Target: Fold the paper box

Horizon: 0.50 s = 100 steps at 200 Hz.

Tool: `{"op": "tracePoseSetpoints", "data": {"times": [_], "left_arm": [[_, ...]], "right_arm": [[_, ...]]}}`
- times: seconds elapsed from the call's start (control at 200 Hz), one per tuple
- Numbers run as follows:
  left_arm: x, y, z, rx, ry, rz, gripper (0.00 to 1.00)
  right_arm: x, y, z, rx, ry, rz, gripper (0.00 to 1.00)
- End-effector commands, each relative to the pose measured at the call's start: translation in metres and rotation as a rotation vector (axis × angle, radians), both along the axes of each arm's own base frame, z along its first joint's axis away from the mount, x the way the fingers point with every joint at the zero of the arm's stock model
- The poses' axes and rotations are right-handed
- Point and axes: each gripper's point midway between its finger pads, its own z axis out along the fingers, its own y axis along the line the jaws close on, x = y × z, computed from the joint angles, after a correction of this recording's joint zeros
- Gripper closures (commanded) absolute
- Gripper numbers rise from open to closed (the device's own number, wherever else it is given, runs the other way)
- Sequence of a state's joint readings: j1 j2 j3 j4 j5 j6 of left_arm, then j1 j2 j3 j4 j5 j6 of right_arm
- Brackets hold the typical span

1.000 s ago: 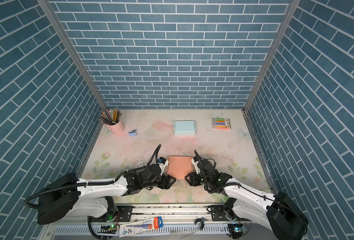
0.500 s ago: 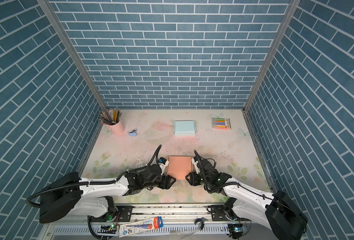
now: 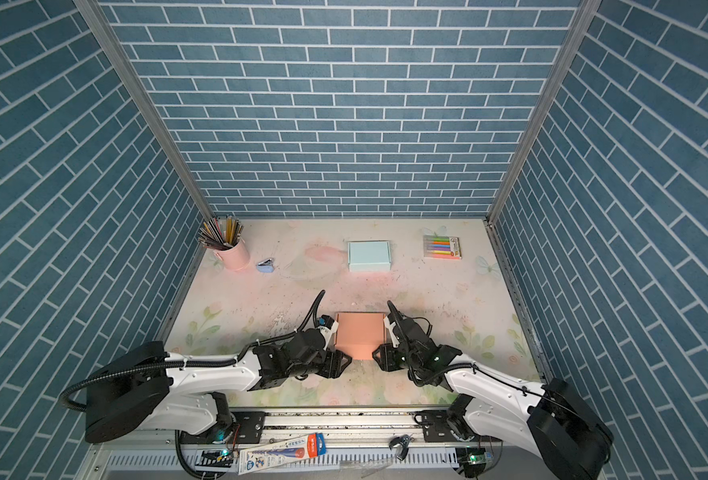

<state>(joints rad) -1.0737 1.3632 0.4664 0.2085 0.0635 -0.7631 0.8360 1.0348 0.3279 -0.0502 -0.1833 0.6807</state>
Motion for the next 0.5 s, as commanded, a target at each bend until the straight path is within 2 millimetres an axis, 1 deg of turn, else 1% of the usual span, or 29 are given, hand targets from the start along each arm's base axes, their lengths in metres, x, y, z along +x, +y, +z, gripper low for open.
{"op": "tracePoseSetpoints", "data": {"times": [0.0, 0.18, 0.495], "left_arm": [[0.0080, -0.0055, 0.0063, -0.013, -0.028, 0.015, 0.32], [0.0126, -0.0028, 0.0039, -0.009, -0.031, 0.025, 0.35], [0.0167, 0.0009, -0.0007, -0.001, -0.032, 0.035, 0.36]], "right_arm": [[0.0043, 0.0019, 0.0035, -0.011, -0.016, -0.006, 0.51], [0.0059, 0.0013, 0.0002, -0.028, -0.017, -0.007, 0.51], [0.0104, 0.0002, 0.0010, -0.048, -0.034, -0.011, 0.52]]}}
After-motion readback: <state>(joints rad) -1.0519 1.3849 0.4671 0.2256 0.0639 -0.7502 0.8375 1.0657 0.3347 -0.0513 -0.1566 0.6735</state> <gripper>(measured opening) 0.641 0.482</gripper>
